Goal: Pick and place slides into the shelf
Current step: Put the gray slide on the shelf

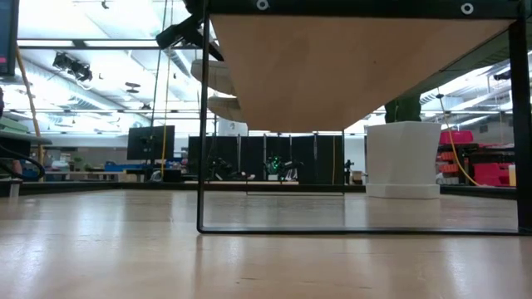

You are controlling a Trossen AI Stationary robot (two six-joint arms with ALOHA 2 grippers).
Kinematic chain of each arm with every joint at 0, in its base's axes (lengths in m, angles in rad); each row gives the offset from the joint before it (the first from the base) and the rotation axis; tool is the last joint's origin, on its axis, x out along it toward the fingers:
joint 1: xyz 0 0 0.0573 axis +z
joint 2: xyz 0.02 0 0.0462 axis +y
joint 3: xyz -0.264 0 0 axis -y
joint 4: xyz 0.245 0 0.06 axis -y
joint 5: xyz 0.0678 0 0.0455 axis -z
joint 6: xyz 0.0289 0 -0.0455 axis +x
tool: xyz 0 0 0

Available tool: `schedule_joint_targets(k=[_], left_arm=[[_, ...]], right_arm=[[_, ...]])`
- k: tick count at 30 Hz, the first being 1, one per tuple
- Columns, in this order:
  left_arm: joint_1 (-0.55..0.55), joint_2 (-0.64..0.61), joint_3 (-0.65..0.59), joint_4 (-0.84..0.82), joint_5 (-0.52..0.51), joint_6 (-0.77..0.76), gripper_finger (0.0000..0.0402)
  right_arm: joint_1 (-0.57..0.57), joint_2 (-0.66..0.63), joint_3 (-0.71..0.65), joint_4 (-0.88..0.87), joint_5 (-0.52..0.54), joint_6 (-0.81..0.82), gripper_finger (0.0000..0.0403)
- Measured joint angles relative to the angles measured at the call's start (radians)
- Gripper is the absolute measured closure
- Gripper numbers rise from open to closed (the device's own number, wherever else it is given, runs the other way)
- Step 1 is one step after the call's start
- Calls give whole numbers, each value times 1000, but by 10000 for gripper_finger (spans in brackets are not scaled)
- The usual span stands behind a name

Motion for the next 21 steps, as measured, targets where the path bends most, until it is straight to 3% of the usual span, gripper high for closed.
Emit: schedule_joint_targets(k=[21], left_arm=[[19, 4, 0, -10, 36, 21, 187]], right_arm=[[0, 0, 0, 0, 0, 4, 204]])
